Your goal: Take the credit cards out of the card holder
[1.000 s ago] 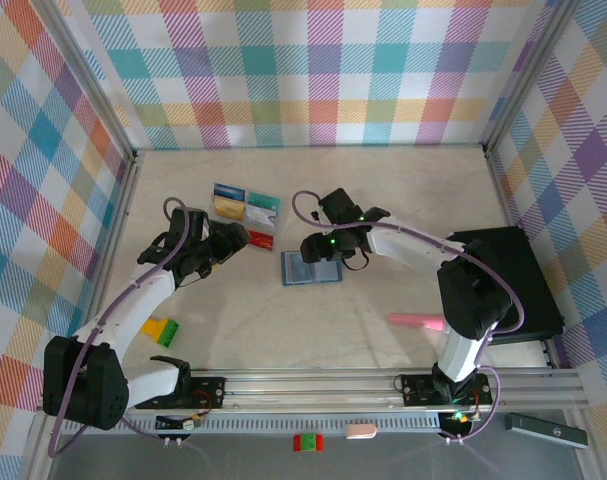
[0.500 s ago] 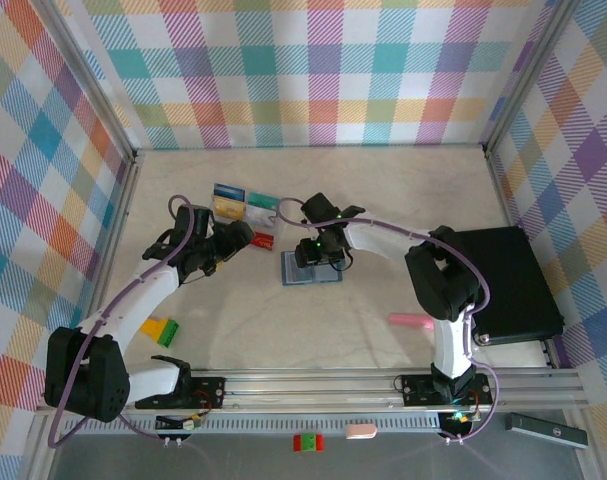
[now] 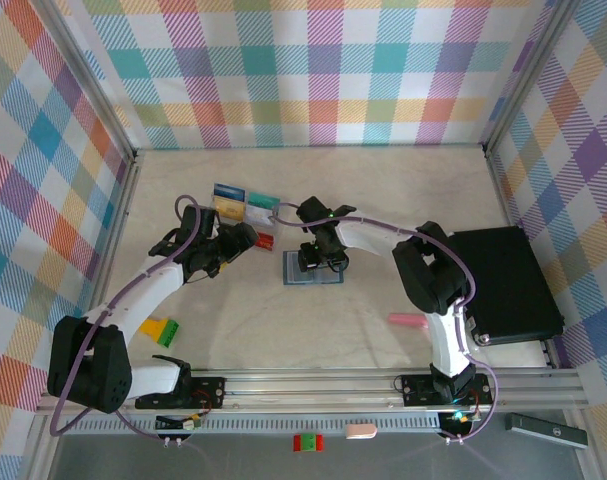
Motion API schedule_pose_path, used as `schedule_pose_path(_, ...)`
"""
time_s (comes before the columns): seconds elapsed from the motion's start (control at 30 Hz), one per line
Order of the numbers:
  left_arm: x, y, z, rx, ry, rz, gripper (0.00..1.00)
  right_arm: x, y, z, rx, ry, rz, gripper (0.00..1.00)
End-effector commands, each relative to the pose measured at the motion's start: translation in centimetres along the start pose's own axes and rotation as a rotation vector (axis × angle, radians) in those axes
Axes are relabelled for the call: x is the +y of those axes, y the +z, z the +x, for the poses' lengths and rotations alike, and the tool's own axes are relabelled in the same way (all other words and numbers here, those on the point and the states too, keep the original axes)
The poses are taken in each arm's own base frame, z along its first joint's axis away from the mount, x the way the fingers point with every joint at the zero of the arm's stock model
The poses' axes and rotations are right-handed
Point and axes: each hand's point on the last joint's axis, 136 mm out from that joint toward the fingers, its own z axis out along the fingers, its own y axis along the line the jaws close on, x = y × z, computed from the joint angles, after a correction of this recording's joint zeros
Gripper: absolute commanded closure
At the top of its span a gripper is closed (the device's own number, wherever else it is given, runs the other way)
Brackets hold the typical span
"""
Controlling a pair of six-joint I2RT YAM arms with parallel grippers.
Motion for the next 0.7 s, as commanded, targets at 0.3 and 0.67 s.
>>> schedule_pose_path(0.3, 0.7, 0.3, 1.2, 0.028, 0.002, -0.014, 0.04, -2.3, 3.3, 2.5, 0.124, 0.017, 0.12, 0.51)
schedule_pose_path(0.67, 0.1, 1.2, 3.0, 0.071, 0.014, 0.008, 0.1, -3.0, 4.0, 2.8, 0.137, 0.019, 0.151, 0.55)
